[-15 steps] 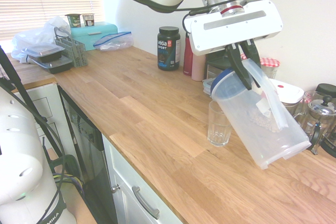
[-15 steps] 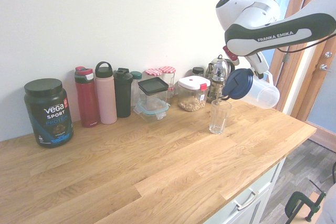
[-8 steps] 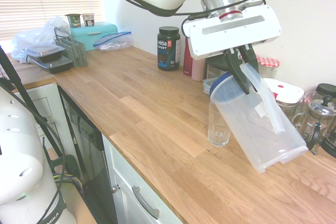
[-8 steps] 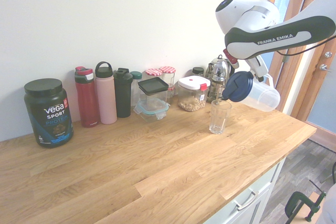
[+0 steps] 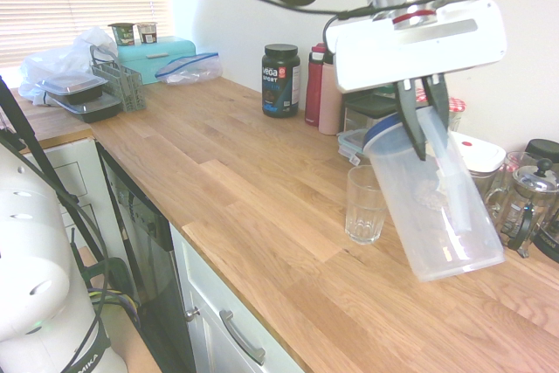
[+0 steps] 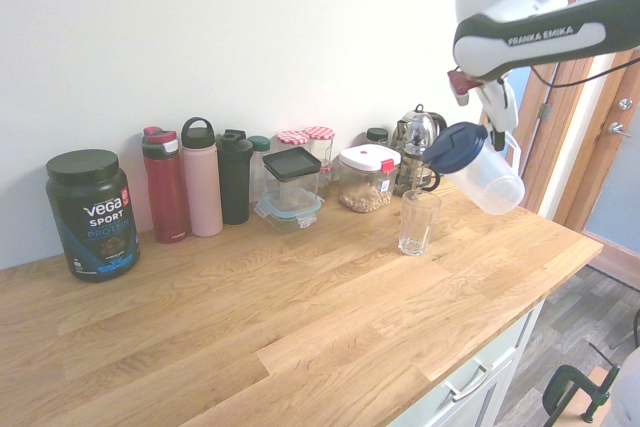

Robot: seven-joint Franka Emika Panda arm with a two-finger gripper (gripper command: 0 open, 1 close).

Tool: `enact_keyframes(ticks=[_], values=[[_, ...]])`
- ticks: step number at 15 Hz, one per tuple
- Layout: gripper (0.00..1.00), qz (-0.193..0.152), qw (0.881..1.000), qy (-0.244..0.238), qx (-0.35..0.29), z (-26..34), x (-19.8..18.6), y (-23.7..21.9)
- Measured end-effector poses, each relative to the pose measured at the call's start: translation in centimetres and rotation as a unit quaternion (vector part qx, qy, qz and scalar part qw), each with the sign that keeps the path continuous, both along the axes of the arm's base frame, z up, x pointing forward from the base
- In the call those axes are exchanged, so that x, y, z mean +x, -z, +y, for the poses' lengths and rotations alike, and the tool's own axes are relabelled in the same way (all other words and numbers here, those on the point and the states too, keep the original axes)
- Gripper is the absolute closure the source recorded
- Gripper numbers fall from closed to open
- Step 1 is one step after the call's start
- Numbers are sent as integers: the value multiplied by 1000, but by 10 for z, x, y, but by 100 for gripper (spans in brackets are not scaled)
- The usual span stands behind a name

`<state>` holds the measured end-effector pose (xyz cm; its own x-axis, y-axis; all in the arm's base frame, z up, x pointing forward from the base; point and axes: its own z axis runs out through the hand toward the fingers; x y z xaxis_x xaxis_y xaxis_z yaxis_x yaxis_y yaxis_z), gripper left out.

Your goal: Pour me some water

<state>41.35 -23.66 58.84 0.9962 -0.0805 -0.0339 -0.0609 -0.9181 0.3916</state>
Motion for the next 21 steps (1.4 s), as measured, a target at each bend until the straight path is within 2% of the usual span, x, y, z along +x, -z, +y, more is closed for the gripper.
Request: enact_keyframes(ticks=[2,4,7,10,15,19,21], values=[[100,-42,998,25,49,-32,-21,-14],[100,-88,990,57,89,-46,-24,-20],[100,-147,973,108,140,-57,-13,-45],[100,-183,952,186,162,-76,-18,-45],[100,-233,902,316,176,-82,-33,-22],[100,-286,849,405,183,-65,-64,-4],[100,-319,824,433,178,-49,-79,14]])
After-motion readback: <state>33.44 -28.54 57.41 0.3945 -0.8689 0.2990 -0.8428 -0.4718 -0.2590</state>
